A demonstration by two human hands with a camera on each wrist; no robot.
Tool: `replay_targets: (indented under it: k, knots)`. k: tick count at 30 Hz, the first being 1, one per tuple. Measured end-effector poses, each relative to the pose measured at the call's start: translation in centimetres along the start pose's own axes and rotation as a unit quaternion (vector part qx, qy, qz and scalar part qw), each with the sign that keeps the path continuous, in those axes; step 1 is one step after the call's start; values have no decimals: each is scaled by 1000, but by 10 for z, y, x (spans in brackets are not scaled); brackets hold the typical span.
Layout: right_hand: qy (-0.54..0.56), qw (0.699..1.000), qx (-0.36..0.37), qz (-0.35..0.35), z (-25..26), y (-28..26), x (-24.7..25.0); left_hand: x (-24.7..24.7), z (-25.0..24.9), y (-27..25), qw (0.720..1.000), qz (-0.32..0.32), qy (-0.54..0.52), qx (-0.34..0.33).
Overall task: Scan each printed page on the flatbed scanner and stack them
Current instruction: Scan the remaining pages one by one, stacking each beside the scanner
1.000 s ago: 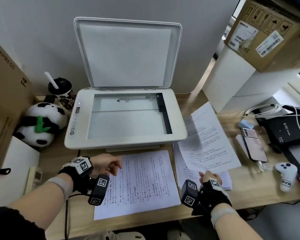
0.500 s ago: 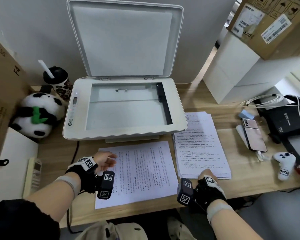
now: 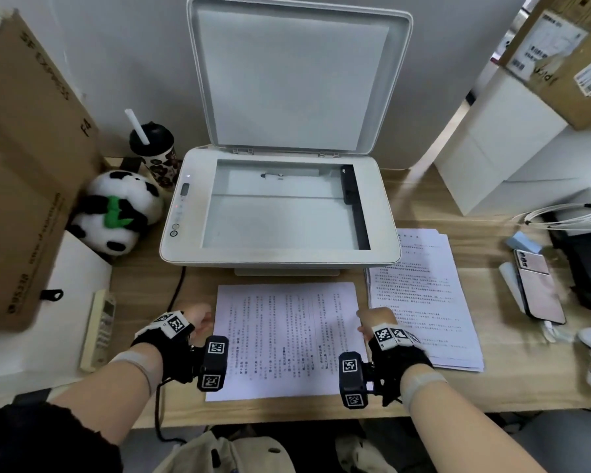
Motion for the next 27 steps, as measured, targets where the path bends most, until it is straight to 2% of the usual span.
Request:
replay_targets:
  k: [4,7,10,13,17,22,27]
  knots:
    - [-61,998,9,-4,3,-2,-2,10,6,2,1000,6,3,24]
    - [-98,995,16,-18,-1,1,-2,12,6,-4,995,21,89,33]
    - [-101,995,4,-13,-3,-1,-1,15,3,-7,990,25,141,-4]
    - [-84,996,24,-4,-5,-4,-1,15,-3,-10,987,12,160,-32]
    - [2,999,45,-30,-9,-7,-4,11,-9,-11,984,16,177,-24]
    - [-11,994,62,-94,-11,-14,1,9,-7,-10,986,9,166,-23]
    - [10,991,61,-115,-13,-16,8,9,-9,-18,985,0,169,-36]
Point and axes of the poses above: each hand's wrist, its own y-axis towards the middle knuckle, its own x-axis out of the back of the hand, z = x × y, the point moved 2 cm from there along y, towards the middle knuckle, and after that the axes turned 11 degrees about z, right-handed, at the moved point
